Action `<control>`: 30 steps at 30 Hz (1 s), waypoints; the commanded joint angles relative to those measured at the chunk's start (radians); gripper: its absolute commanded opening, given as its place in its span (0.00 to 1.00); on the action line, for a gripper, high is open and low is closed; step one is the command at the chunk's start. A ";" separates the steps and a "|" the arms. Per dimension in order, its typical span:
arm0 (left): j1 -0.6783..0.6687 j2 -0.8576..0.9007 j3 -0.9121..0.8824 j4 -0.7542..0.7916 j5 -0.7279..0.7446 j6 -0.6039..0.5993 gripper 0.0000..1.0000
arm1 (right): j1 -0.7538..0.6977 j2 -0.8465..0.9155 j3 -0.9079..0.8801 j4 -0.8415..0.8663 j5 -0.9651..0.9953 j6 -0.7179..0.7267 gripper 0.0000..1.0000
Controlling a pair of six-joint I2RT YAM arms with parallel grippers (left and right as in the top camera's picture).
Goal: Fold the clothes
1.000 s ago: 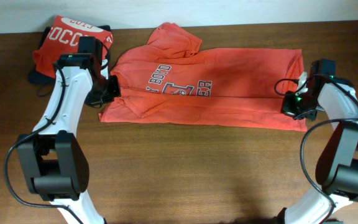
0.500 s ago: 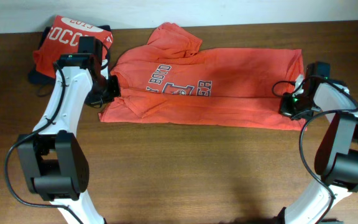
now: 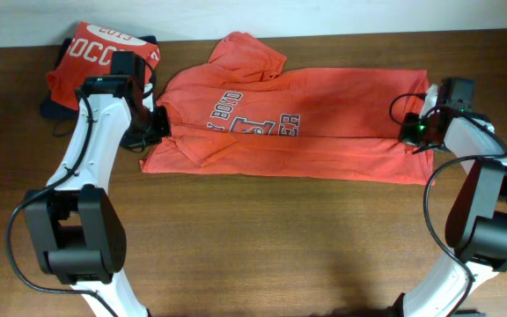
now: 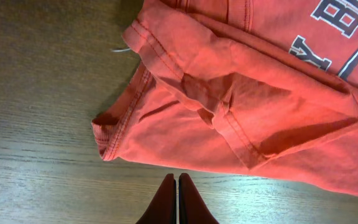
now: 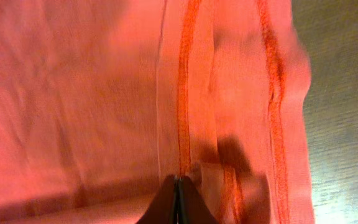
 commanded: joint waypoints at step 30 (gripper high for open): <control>-0.018 0.005 0.008 0.014 0.060 0.001 0.00 | 0.201 -0.060 0.052 -0.439 -0.173 -0.290 0.04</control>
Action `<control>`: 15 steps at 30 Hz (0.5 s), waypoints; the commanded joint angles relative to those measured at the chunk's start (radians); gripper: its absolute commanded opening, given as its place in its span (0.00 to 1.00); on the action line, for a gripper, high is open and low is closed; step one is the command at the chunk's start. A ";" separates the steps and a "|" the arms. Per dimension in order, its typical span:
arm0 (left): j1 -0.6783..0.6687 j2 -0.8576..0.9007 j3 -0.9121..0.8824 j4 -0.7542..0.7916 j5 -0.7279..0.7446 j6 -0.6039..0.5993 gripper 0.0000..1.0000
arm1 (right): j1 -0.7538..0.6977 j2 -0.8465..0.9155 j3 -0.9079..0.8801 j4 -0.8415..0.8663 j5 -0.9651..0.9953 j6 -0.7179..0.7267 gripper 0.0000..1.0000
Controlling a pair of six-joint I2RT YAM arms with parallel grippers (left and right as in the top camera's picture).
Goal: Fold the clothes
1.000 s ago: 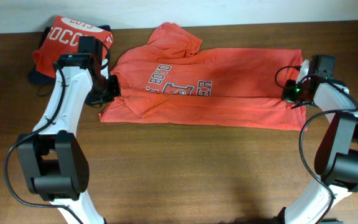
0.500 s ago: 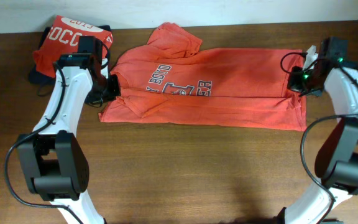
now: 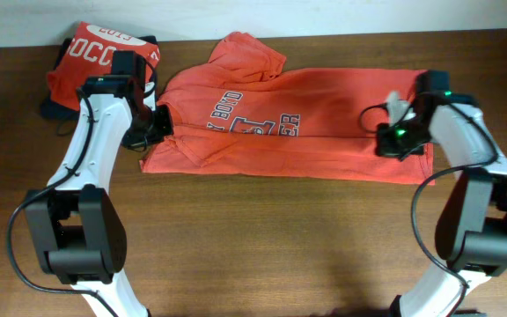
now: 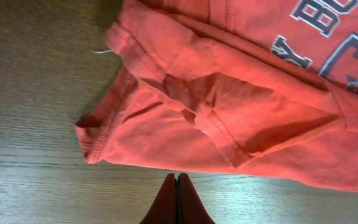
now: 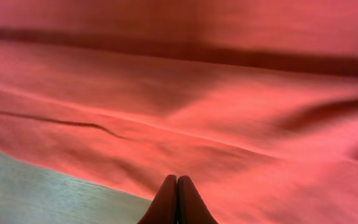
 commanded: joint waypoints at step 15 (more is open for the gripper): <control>-0.013 0.005 0.008 0.010 0.019 0.005 0.09 | 0.171 0.072 -0.102 0.211 -0.020 -0.224 0.04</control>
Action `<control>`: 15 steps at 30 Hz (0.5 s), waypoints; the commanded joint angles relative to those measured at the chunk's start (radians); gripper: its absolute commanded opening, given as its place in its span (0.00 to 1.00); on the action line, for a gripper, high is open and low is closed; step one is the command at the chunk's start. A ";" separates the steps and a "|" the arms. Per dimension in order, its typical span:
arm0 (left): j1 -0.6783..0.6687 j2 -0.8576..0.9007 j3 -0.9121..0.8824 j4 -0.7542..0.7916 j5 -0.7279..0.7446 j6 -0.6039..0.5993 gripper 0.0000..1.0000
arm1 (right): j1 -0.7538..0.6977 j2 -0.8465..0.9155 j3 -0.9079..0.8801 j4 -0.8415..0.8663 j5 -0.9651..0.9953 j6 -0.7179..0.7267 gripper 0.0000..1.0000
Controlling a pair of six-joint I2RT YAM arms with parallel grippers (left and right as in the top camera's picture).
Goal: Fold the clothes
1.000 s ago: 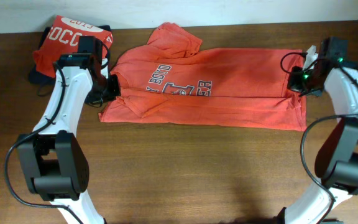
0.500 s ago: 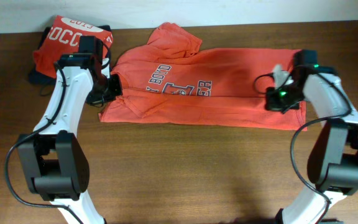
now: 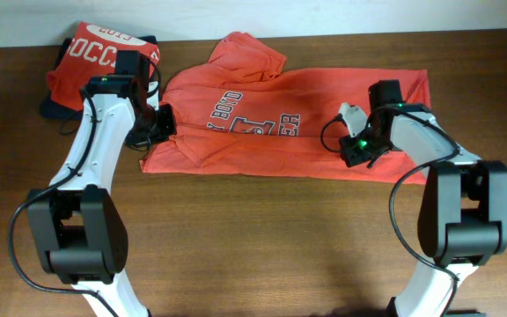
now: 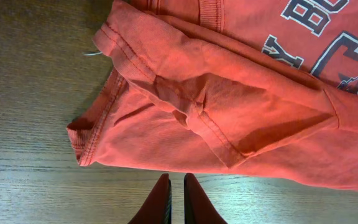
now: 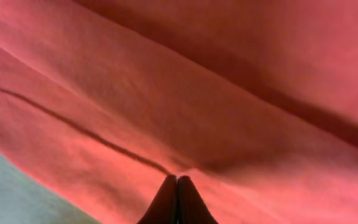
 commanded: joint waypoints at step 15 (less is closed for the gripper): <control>-0.001 0.005 0.008 0.002 0.014 0.005 0.01 | 0.011 0.089 0.010 0.085 -0.010 -0.032 0.04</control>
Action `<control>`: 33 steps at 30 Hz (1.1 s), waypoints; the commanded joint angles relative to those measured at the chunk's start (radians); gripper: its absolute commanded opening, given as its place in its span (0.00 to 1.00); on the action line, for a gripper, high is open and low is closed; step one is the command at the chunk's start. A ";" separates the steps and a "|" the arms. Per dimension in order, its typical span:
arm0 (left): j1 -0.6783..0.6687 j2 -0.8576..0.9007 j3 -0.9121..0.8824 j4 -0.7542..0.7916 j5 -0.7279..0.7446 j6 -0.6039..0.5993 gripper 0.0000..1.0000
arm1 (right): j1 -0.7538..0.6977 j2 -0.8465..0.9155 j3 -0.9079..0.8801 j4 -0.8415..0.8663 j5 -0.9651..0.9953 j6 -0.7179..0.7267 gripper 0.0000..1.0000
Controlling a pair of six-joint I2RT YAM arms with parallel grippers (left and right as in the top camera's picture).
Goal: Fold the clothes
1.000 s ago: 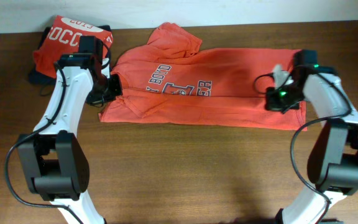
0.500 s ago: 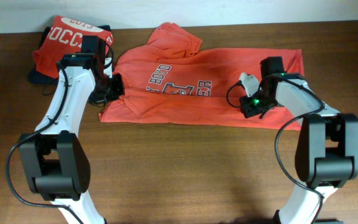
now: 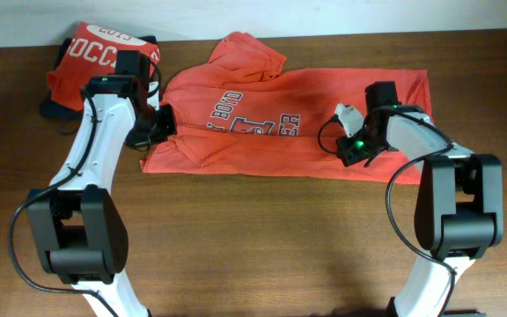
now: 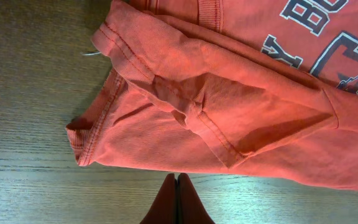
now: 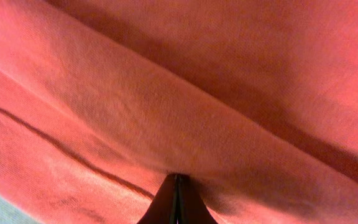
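An orange T-shirt (image 3: 271, 132) with a dark and white chest print lies across the far half of the table, its lower part folded up lengthwise. My left gripper (image 3: 152, 130) is at the shirt's left end; in the left wrist view it (image 4: 177, 180) is shut over bare wood, just clear of the folded sleeve (image 4: 185, 93). My right gripper (image 3: 352, 150) rests on the shirt's right half near the front edge. Seen from the right wrist, it (image 5: 177, 177) is shut, tips pressed into a crease of the cloth (image 5: 229, 93).
A folded red garment with white lettering (image 3: 99, 53) lies on dark cloth at the back left corner, right behind the left arm. The brown wooden table (image 3: 253, 246) stretches toward the front. A pale wall runs along the far edge.
The left gripper's fingers, slightly apart before, are now shut in the same place. The right gripper has edged a little further left on the cloth. The shirt lies unchanged.
The right gripper was shut at the shirt's right hem, then further left on the cloth, then near the middle of the right half, where it still is. The left gripper stayed by the left sleeve, shut, then slightly parted, now shut. The shirt's outline kept its shape.
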 commanded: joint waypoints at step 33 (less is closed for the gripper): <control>-0.001 0.005 0.007 0.027 0.014 0.006 0.00 | -0.132 0.024 0.055 -0.281 0.060 0.148 0.04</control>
